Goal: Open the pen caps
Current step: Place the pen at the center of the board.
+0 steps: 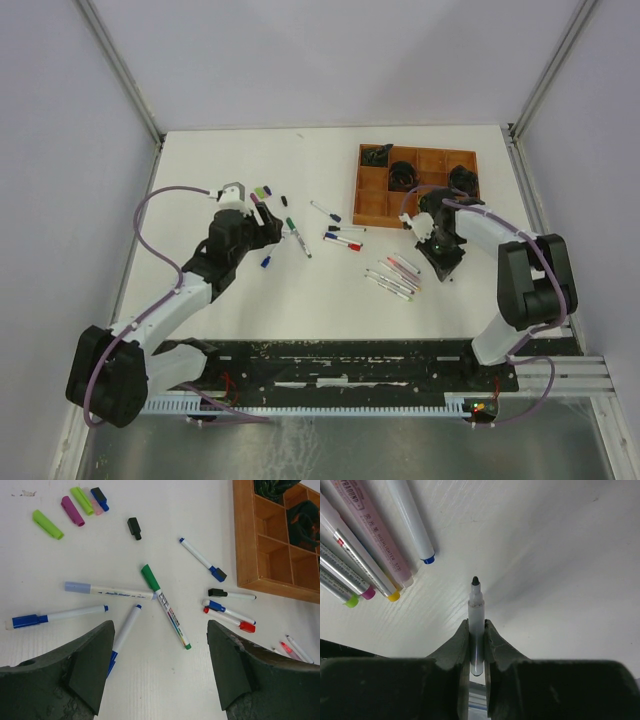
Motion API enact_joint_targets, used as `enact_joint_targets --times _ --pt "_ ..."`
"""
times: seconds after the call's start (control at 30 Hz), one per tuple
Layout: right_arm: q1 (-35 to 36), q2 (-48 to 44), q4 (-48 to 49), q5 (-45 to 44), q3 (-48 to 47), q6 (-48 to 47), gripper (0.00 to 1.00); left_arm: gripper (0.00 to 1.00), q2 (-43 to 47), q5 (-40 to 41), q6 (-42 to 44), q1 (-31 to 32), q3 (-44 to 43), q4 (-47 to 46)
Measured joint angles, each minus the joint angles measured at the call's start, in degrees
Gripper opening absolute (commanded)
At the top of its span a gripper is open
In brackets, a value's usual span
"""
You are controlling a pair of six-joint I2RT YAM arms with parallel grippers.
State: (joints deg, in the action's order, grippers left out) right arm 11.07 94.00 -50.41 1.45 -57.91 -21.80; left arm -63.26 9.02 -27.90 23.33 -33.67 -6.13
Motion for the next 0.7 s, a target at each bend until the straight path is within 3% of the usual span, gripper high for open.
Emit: enact_joint_targets --times 0.37,0.7 --pt "0.0 3.5 -0.9 0.0 -0.6 0.1 0.32 0.81 -0.2 0.2 0.0 0.0 0.0 -0.2" --pt "0.0 3.6 -1.2 0.0 -1.1 0.1 0.33 0.81 -0.9 0.1 0.0 0.0 0.0 -0.2"
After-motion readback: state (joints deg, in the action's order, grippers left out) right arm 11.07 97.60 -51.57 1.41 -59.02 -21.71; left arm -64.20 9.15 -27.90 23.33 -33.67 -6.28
